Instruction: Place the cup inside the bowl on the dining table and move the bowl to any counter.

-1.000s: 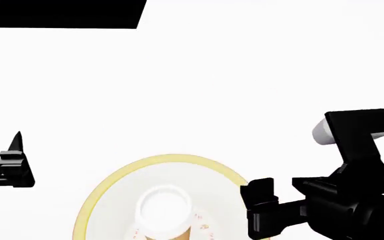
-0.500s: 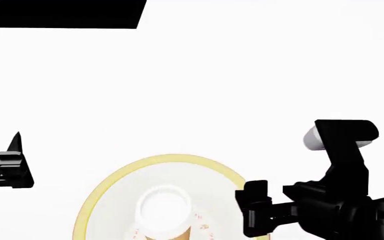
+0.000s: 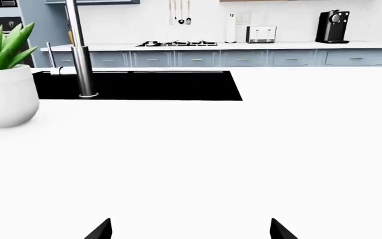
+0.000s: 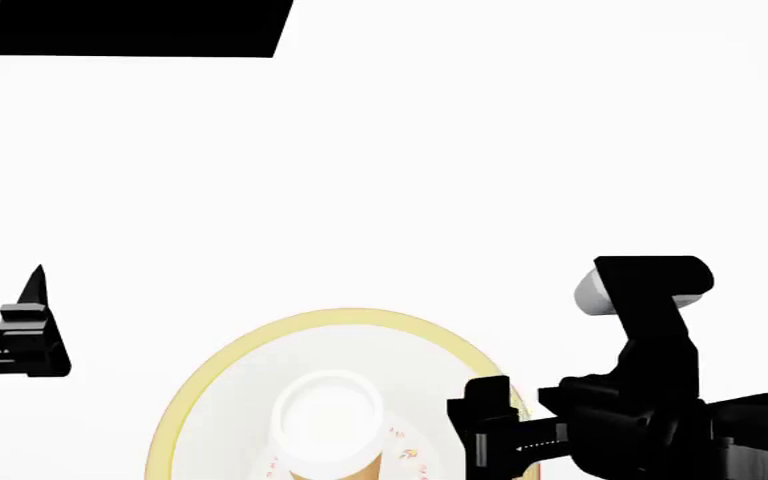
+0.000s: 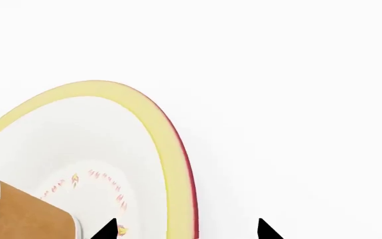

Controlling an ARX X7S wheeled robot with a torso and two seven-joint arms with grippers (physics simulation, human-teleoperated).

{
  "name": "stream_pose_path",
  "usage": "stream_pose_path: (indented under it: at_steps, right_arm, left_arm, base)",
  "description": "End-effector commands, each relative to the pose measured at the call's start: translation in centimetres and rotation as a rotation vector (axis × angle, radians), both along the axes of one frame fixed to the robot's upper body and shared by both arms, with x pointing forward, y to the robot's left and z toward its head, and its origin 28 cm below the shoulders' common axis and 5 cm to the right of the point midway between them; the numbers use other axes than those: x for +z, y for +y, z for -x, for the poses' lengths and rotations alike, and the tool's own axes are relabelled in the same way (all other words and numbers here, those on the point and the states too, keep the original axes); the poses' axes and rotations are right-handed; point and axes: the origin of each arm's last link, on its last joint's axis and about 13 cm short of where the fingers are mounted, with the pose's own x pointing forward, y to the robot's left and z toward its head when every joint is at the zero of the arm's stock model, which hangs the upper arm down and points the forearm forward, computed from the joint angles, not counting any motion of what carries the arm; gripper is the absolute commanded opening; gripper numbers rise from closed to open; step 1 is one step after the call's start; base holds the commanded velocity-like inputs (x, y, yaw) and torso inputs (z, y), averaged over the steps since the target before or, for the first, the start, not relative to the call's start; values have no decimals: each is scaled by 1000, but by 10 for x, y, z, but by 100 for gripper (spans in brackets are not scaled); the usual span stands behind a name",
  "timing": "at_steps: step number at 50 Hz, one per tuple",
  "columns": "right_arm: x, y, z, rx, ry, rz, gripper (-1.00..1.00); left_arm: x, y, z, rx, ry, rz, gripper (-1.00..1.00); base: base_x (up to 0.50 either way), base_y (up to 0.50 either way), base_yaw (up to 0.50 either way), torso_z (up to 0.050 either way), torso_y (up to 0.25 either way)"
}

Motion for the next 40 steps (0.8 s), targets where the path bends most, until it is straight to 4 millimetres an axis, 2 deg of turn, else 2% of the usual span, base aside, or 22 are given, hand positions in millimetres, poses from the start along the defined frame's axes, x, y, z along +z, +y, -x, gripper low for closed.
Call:
stream_pose_path:
  at_steps: [1,12,28,29,40]
  right_arm:
    - [-6,3,-2,16,19,-2,100]
    - [-12,4,-3,23,35,5,100]
    - [-9,4,-3,20,29,-3,100]
    - [-9,4,-3,20,29,-3,-100]
    - [-10,4,-1,11,36,-35,-100]
  left_arm:
    - [0,0,0,1,1,1,100]
    - [-1,1,1,-1,2,2,100]
    - [-1,2,2,1,3,4,100]
    - [-1,2,2,1,3,4,100]
    - [-2,-1,-1,-1,4,2,100]
  base:
    - [0,0,0,0,0]
    - [0,0,0,0,0]
    - [0,0,0,0,0]
    - [0,0,0,0,0]
    - [0,0,0,0,0]
